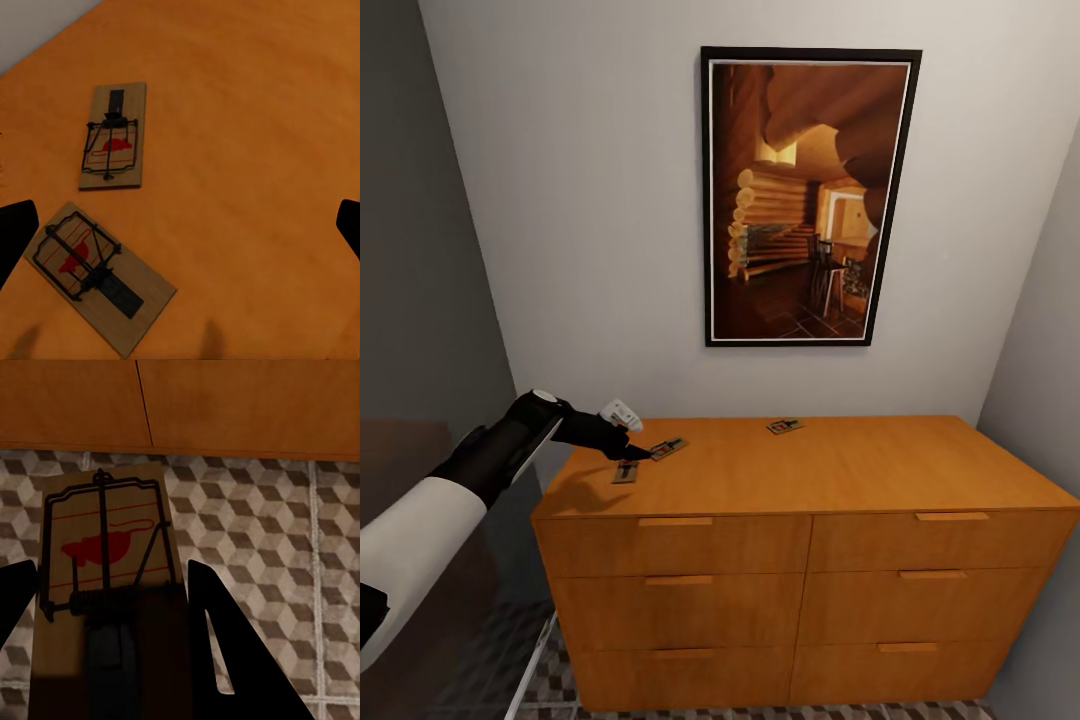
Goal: Take the four mousetraps from the cabinet in the bathroom and place them on the bathroom floor. Make sure all four end up on the same floor surface, and ensure that at least two of them are either under or directly next to the same bathroom sink.
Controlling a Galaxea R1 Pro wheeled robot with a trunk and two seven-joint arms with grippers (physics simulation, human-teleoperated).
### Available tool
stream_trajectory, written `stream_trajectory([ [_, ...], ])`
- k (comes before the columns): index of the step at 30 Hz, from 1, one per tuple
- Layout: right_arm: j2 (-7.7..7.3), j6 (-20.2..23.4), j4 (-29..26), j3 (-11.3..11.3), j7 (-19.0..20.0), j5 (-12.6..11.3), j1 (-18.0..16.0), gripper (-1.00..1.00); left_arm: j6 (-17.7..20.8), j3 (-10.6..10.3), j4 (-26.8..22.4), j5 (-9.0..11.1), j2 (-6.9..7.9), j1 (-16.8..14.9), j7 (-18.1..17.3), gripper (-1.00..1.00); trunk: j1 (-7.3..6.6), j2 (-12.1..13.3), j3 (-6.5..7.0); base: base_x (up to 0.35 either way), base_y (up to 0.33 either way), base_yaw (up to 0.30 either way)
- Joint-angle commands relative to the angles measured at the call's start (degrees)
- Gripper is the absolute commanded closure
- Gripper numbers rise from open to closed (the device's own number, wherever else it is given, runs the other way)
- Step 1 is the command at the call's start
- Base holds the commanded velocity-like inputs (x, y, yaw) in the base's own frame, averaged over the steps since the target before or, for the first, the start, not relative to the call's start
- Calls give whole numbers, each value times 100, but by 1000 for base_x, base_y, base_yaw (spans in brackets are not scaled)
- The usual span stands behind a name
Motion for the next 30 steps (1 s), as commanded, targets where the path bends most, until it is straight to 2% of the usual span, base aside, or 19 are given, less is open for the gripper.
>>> stream_trajectory([
  [1, -2, -20, 5, 2, 11, 15, -4, 100, 34, -10, -5, -3, 4, -6, -13, -100, 0, -4, -7, 0, 0, 0],
  [12, -2, -20, 7, 4, 11, 15, 38, 100, 34, -10, 43, -3, 5, -4, -13, -100, 0, -4, -7, 67, 54, 0],
  [30, -4, -20, 4, 4, 20, 15, 240, 100, 34, -18, 117, -3, 5, -6, -13, -100, 0, -4, -7, 4, 3, 0],
])
